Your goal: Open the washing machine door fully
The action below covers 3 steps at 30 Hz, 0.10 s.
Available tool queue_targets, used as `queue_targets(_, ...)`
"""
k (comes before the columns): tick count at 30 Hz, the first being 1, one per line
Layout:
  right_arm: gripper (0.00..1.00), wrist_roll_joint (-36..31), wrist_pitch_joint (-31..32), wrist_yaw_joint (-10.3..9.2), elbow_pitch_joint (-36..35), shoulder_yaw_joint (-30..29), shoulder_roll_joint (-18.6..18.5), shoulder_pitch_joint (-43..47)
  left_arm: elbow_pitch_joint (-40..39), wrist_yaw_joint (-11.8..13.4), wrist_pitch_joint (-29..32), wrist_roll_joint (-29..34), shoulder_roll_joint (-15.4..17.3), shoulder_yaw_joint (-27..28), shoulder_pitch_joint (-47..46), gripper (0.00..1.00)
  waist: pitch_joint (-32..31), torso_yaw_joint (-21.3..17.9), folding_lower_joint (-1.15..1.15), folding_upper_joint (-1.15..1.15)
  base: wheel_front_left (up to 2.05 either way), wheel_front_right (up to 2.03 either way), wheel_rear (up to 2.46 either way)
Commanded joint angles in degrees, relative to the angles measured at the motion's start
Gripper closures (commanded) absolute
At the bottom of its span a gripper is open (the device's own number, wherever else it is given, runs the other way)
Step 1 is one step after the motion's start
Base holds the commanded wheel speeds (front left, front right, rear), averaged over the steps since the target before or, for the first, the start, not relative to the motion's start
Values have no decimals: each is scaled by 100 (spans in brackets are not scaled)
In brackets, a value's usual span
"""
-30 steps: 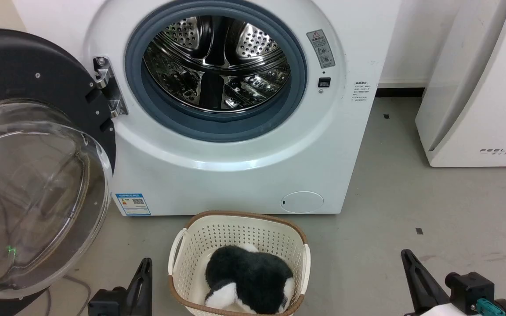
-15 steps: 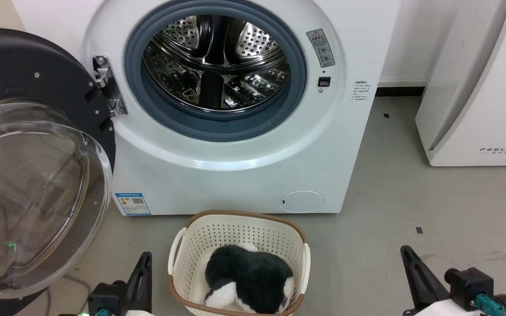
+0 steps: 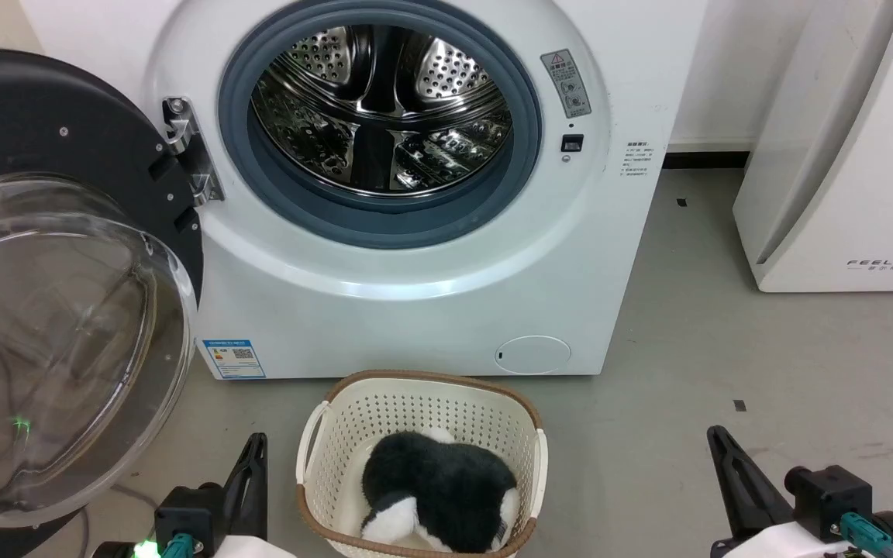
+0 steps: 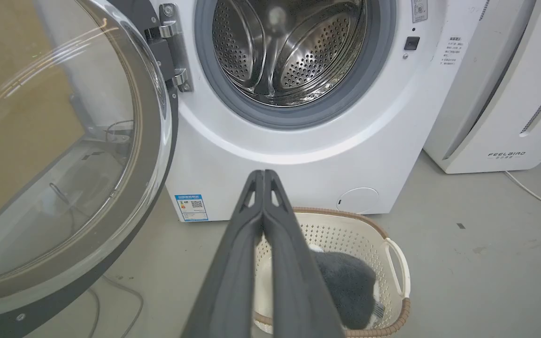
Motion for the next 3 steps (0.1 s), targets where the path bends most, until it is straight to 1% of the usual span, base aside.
queue_targets(1, 100, -54, 22, 2, -50, -7, 6, -116, -48, -11, 29, 58, -36, 40, -92, 100, 2, 0, 0, 0, 0, 0, 0)
queue_targets(3, 100, -63, 32, 2, -60, -9, 7, -125, -60, -17, 48, 74, -44, 52, -103, 100, 4, -1, 0, 0, 0, 0, 0)
